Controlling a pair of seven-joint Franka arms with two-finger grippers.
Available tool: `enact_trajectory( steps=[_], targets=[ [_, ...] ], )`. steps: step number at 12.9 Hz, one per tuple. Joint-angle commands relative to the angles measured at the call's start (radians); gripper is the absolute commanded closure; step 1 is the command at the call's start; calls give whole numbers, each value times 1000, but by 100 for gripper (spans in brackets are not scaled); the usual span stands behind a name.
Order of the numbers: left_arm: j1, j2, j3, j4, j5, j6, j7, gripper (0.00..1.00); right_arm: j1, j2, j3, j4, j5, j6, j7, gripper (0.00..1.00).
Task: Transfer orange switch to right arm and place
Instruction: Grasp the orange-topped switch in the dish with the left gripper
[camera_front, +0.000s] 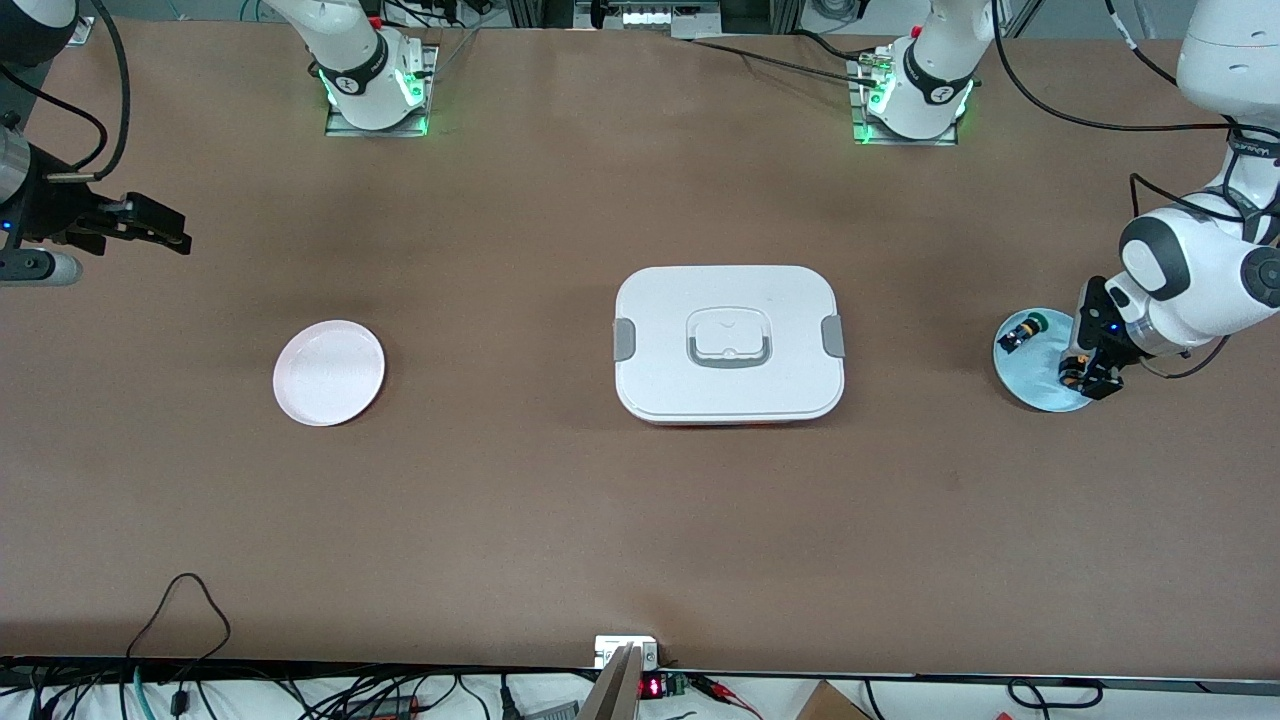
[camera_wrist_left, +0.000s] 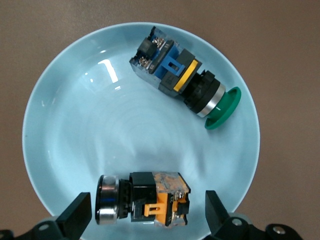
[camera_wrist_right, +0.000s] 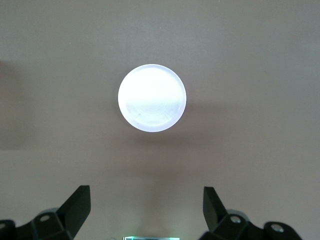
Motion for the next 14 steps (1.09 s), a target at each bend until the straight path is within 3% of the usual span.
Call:
enact_trajectory(
  steps=[1, 4, 6, 10, 11, 13, 14],
  targets=[
    [9, -3, -7, -11, -43, 8, 43, 0, 3, -2, 5, 6, 7, -9, 5, 0],
    [9, 3, -7, -11, -49, 9, 43, 0, 37, 13, 5, 6, 61, -5, 5, 0],
    [8, 6, -7, -10, -50, 11, 43, 4, 43, 30, 4, 4, 244, 6, 9, 0],
    [8, 8, -8, -10, -49, 13, 44, 15, 52, 113, 4, 4, 464, 30, 5, 0],
    [8, 8, -8, -10, -50, 13, 44, 27, 54, 124, 4, 4, 493, 30, 4, 0],
    [8, 6, -8, -5, -49, 13, 44, 71, 63, 147, 4, 4, 565, 29, 4, 0],
    [8, 6, -8, -1, -61, 11, 37, 86, 63, 157, 4, 4, 604, 26, 1, 0]
  ],
)
